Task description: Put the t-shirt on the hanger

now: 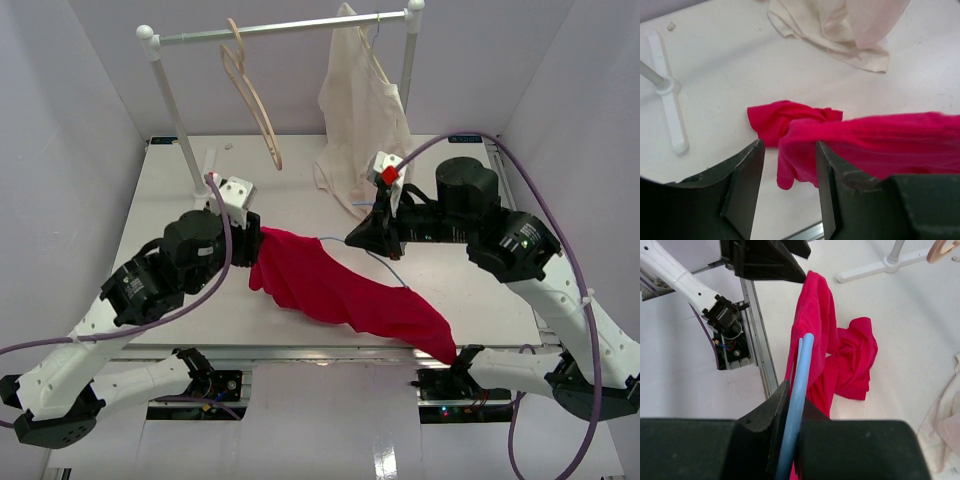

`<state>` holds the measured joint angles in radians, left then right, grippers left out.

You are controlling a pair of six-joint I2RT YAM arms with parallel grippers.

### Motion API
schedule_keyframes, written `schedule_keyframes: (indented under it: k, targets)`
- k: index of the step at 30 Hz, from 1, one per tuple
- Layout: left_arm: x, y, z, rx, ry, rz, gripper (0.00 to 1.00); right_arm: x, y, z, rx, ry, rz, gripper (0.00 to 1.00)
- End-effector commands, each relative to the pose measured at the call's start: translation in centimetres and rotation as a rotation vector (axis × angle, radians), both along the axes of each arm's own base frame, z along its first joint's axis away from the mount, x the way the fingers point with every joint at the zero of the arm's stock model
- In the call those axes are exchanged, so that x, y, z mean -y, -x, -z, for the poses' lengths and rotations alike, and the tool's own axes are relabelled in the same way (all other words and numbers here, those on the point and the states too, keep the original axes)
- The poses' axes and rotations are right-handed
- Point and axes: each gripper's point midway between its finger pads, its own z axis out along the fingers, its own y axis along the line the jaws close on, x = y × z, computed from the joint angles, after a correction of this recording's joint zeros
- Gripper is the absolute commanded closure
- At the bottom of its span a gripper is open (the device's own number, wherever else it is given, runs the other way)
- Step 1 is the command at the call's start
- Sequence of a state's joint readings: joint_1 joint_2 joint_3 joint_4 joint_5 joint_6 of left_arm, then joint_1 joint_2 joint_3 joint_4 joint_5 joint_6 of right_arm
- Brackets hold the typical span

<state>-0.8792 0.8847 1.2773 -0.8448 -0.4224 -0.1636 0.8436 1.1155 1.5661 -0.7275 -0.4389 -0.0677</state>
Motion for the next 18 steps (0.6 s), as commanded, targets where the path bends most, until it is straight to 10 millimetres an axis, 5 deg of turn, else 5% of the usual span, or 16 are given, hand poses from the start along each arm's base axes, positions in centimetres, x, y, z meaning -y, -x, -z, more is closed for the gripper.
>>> schedule_keyframes:
  k: [1,4,6,10,14,18]
  targets:
    - [-0.9,0.4,-9.1,0.15,0.07,0.025,0.44,-1.6,-0.5,-7.4,0.084,-0.115,-0.045,0.92]
    - [-0.2,1.2,-12.5,0.215,0.086,0.119,0.43,-2.6,-1.6,-9.8,0.093,-0.105,-0.037,0.92]
    - [0.7,1.7,-13.4,0.253,0.077,0.198,0.41,-3.4,-3.0,-8.8,0.058,-0.05,-0.01,0.92]
    - [3.6,2.8,-11.0,0.237,0.023,0.39,0.38,-4.2,-2.7,-5.4,-0.002,-0.018,-0.038,0.92]
    - [5.6,2.2,-7.3,0.182,-0.071,0.473,0.37,-3.7,-1.7,-5.6,0.014,-0.062,-0.052,0.92]
    - [8.1,2.5,-6.2,0.163,-0.066,0.587,0.36,-3.8,-0.2,-5.3,0.013,-0.065,-0.111,0.92]
